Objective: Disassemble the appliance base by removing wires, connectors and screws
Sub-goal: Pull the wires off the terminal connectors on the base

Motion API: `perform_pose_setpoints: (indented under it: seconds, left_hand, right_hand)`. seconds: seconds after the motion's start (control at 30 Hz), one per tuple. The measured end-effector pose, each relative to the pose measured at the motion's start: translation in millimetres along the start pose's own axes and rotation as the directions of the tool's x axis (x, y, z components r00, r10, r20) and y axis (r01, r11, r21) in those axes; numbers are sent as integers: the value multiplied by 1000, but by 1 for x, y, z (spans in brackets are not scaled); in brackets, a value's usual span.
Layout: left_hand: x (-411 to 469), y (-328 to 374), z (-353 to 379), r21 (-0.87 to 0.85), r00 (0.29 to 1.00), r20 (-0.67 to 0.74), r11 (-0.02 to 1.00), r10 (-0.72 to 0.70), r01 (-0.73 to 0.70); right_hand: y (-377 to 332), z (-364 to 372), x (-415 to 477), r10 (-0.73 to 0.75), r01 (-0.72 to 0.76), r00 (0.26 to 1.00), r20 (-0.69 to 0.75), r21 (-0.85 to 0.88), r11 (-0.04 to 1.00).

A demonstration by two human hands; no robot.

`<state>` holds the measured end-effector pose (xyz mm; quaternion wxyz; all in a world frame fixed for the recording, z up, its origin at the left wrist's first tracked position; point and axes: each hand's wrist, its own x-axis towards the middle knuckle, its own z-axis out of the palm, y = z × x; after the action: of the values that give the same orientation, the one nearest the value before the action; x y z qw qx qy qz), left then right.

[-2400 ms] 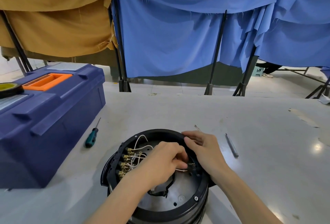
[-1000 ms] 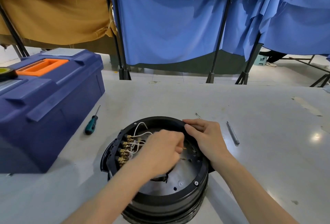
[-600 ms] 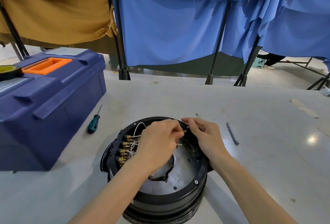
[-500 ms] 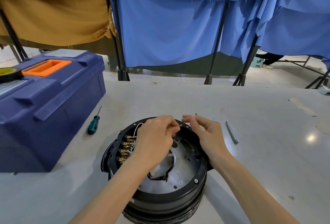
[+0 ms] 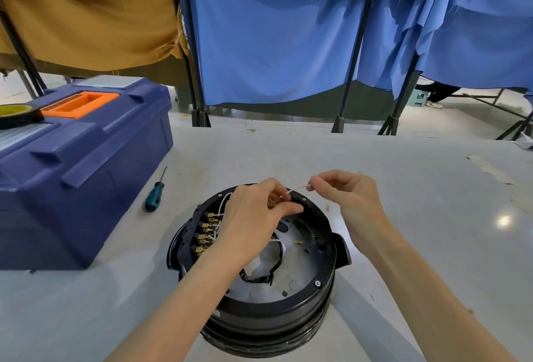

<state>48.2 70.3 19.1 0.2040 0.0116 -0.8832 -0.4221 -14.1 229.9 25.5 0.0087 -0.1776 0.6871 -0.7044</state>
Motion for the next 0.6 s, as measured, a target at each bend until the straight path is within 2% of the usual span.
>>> perform_pose_setpoints:
  seconds: [0.17, 0.3, 0.4, 0.5, 0.53, 0.6]
  left_hand:
    - [-2, 3, 3, 43, 997, 55, 998, 45, -48]
    - [-1, 3, 4, 28, 996, 48, 997, 76, -78]
    - [0, 4, 4, -36, 996, 35, 996, 86, -85]
    - [1, 7, 5, -88, 995, 59, 993, 79, -74]
    - [1, 8, 5, -79, 995, 67, 995, 72, -67]
    - [2, 4, 5, 90, 996, 16, 992, 82, -83]
  right_hand:
    - [-1, -1, 0, 88, -84, 995, -51, 68, 994]
    - [4, 3, -2, 98, -103, 994, 44, 132, 986]
    - [7, 2, 0, 147, -172, 984, 103, 320, 931]
    - [9, 1, 2, 149, -185, 981, 126, 361, 914]
    - [8, 0, 4, 140, -170, 984, 109, 367, 915]
    - [5, -10, 14, 119, -113, 993, 7, 376, 920]
